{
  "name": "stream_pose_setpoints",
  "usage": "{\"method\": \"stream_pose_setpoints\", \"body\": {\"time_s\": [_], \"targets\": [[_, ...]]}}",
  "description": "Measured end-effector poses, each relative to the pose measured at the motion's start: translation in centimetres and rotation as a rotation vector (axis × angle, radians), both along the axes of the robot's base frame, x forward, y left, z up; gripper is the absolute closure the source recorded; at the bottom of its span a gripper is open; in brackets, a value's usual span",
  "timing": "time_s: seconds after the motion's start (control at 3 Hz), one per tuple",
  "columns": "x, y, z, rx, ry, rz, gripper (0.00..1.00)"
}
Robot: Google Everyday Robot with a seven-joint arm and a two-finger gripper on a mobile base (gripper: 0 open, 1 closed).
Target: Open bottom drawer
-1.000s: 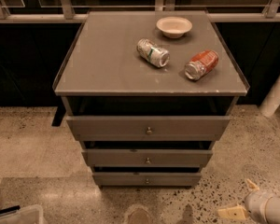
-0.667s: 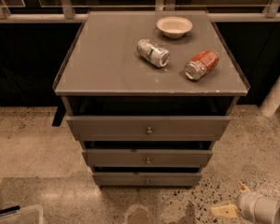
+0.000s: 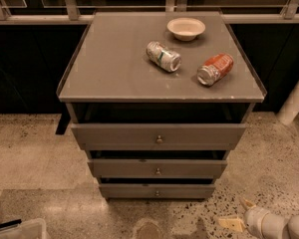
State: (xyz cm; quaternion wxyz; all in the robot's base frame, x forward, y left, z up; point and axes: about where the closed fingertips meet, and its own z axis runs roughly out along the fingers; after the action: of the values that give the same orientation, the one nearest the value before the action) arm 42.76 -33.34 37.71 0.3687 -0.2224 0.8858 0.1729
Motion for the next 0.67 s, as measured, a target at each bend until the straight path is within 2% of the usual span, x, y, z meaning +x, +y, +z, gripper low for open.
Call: {"method": "stream_pose_setpoints", "body": {"time_s": [0.67], "targets": [[0.0, 0.0, 0.0, 0.0, 0.0, 0.0, 0.65]]}}
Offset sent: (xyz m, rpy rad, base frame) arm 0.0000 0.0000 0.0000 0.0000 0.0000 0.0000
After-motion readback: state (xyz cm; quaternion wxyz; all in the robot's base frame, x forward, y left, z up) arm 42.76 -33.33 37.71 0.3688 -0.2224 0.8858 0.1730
